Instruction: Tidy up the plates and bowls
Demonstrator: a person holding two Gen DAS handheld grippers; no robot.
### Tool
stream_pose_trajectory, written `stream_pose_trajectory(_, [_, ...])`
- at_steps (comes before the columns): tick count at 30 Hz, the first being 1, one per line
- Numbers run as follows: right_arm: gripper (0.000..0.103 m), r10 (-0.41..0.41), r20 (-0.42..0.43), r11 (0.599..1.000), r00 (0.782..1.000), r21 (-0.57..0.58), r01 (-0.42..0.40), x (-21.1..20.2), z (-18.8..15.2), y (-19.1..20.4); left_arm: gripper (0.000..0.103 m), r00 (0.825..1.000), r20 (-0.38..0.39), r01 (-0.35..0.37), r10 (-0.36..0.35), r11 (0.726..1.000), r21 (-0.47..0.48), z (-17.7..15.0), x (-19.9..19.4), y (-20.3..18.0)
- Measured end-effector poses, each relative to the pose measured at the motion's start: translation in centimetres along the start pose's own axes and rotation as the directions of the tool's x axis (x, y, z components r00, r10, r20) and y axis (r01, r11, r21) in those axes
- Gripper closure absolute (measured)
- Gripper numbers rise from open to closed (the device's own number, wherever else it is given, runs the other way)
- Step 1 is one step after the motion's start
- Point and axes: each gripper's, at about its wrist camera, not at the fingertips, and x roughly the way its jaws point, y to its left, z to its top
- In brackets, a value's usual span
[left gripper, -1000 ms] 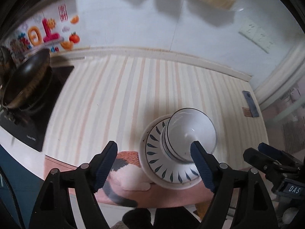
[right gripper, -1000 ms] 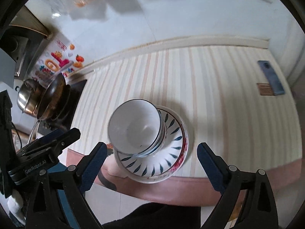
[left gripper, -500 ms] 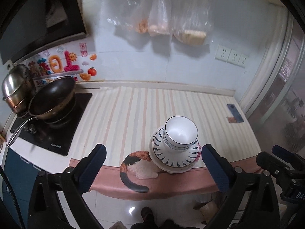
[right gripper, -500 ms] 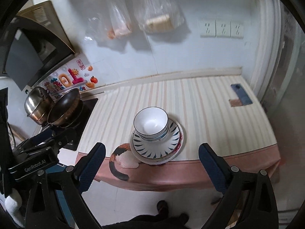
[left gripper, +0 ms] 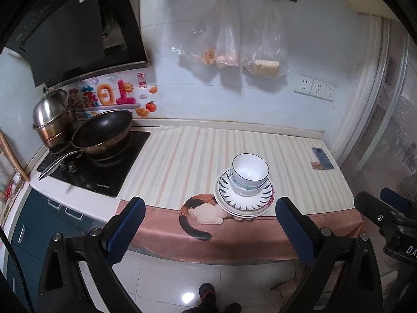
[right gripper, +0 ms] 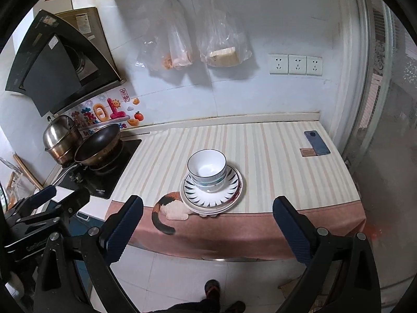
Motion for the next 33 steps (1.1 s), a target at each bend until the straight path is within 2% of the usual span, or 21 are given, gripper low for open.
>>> stream_pose_trajectory(10, [0.001,-0.012,0.018,1.0,1.0,-0.011,0.012,-2.3,-1.7,0.4,0.001,1.0,0.023,-0.016,0.017,1.0,-0.013,-1.6,-2.5,0.6])
stream_pose_trajectory(33, [0.001,-0.031,0.008,0.999,0.999,-0.02,0.031,-2.5,-1.9,1.0,0.001,1.0,0.023,-0.009,0.01,1.0,-0.019,-2.3,-3.4,1.1])
